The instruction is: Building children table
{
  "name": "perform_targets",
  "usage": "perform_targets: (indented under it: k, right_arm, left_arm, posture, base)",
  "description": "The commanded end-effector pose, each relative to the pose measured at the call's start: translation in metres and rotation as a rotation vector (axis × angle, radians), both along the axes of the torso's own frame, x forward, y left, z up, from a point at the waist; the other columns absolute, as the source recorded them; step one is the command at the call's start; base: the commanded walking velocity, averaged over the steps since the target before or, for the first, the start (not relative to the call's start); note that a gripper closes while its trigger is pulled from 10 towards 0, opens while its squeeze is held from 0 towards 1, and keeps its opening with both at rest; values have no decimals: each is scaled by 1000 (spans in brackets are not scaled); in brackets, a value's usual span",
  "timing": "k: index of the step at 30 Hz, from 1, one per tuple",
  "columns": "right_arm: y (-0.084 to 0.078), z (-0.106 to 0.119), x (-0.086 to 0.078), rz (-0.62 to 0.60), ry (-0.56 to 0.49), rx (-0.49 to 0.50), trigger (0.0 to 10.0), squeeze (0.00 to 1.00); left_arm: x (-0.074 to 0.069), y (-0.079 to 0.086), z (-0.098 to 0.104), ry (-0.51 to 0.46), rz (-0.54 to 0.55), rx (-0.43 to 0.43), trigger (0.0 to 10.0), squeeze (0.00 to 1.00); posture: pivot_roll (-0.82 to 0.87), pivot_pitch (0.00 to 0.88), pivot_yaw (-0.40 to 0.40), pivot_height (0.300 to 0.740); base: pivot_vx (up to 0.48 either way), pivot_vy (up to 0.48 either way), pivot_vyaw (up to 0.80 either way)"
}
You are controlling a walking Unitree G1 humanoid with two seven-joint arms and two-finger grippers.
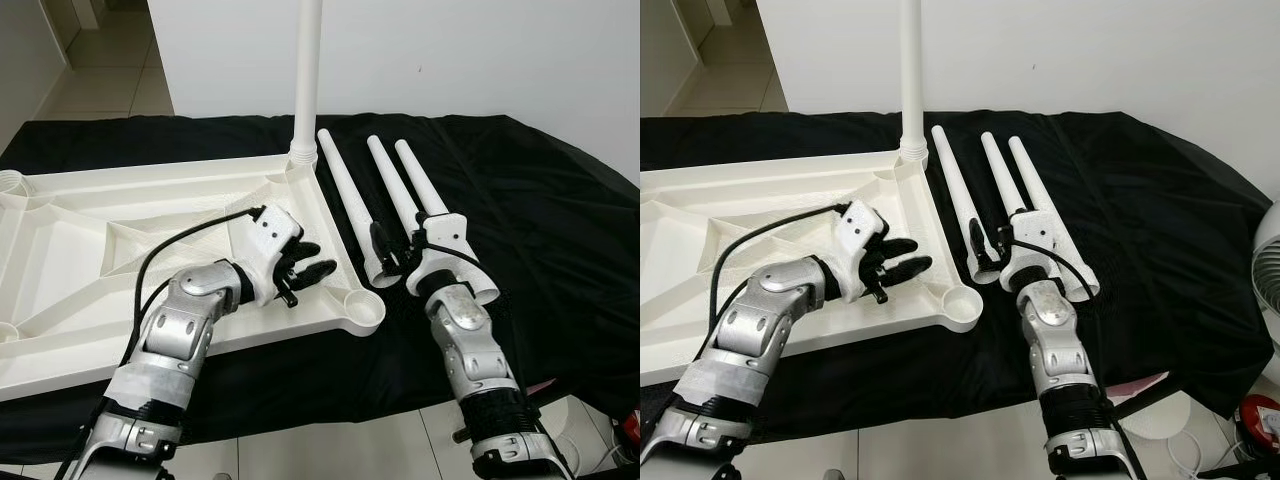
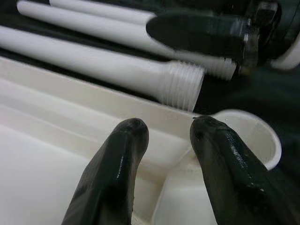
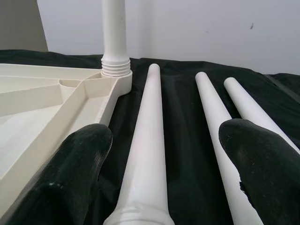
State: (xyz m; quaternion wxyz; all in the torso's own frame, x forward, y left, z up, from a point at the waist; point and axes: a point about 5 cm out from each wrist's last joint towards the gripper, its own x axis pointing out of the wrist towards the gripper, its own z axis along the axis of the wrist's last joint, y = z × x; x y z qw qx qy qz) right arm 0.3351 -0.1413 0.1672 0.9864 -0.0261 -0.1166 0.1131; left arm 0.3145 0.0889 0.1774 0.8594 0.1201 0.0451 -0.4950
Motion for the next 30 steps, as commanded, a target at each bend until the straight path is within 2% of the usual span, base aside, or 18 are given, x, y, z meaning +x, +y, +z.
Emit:
perform_targets:
  k: [1,3,6,7,8,12,19,21,24,28,30]
  right_arm:
    - [-3,-5,1,-15,25,-5,10000,0]
    - [-5,-4,2,-25,21,-6,10000,0]
    - [-7,-4,2,-32,19,-9,10000,0]
    - [-8,-3,3,-39,19,-12,10000,0]
    - [-8,-3,3,-39,19,-12,10000,0]
    - [-11,-2,3,-49,14,-15,10000,0]
    - [-13,-2,3,-62,9,-16,10000,0]
    - [-13,-2,3,-62,9,-16,10000,0]
    - [-14,-3,4,-67,9,-22,10000,0]
    - [-13,-3,5,-66,10,-25,10000,0]
    - [-12,-4,6,-60,13,-27,10000,0]
  left_arm:
    - [10,8,-10,-56,273,79,10000,0]
    - [12,11,-15,-54,292,143,10000,0]
    - [14,14,-18,-47,302,183,10000,0]
    - [18,20,-22,-39,329,240,10000,0]
    - [18,20,-22,-39,329,240,10000,0]
    - [24,34,-31,-28,389,353,10000,0]
    - [26,52,-36,-36,403,449,10000,0]
    - [26,52,-36,-36,403,449,10000,0]
    - [23,70,-37,-43,364,527,10000,0]
    - [23,77,-34,-46,359,538,10000,0]
    - [23,73,-28,-39,349,487,10000,0]
  posture:
    - [65,35,-58,740]
    - [65,28,-50,740]
    - [64,24,-46,740]
    - [61,19,-41,740]
    - [61,19,-41,740]
    - [57,13,-35,740]
    - [56,12,-28,740]
    - [56,12,-28,740]
    - [62,18,-30,740]
    - [63,20,-32,740]
    - [66,22,-37,740]
  base:
    - [0,0,0]
    - [0,0,0]
    - [0,0,0]
    - [0,0,0]
    - [0,0,0]
    - [0,0,0]
    - [0,0,0]
    - [0,0,0]
    - [0,0,0]
    - [0,0,0]
    - [0,0,0]
